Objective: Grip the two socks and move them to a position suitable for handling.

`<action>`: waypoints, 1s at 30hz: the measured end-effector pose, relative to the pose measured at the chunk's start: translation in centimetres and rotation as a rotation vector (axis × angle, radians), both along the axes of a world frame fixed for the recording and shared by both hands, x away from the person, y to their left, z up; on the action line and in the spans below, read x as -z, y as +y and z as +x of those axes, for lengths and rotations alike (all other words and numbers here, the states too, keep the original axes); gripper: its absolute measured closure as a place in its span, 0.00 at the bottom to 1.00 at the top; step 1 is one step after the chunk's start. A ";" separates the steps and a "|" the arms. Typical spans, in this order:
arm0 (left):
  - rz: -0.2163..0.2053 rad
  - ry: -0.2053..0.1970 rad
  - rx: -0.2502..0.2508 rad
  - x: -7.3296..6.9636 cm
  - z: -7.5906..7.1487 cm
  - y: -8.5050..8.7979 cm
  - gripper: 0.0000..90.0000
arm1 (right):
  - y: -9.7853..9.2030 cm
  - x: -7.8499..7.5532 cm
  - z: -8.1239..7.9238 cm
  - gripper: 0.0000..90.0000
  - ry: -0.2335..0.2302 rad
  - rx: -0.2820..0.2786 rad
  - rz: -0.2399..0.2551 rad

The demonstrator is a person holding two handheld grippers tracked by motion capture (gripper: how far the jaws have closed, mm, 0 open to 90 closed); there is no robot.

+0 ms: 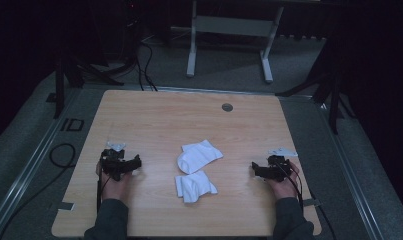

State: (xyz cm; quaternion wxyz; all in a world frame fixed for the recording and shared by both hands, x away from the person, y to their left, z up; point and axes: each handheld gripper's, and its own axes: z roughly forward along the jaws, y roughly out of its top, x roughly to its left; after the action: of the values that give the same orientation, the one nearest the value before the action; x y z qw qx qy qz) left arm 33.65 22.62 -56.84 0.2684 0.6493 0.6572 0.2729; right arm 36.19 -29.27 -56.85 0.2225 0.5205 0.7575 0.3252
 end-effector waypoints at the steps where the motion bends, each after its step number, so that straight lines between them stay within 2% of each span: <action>1: 0.000 0.000 0.000 0.0 0.0 0.0 0.15 | 0.0 0.0 0.0 0.15 0.000 0.000 0.000; 21: 0.000 -0.002 0.000 0.0 0.0 0.0 0.15 | 0.1 0.0 -0.1 0.15 0.000 0.006 0.000; 26: 0.000 -0.002 0.000 0.0 0.0 0.0 0.15 | 0.5 -0.4 -0.7 0.36 0.001 0.014 0.003; 28: 0.000 -0.001 0.000 0.0 0.0 0.0 0.15 | 0.7 -0.7 -1.0 0.42 0.009 -0.008 0.025; 30: 0.000 -0.001 0.000 0.0 0.0 0.0 0.15 | 1.0 -1.1 -1.5 0.47 -0.005 -0.029 0.016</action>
State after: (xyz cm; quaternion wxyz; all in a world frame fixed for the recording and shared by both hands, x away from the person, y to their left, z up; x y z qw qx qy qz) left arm 33.65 22.61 -56.85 0.2689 0.6492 0.6569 0.2733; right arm 34.71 -28.22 -55.78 0.2152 0.5104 0.7618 0.3359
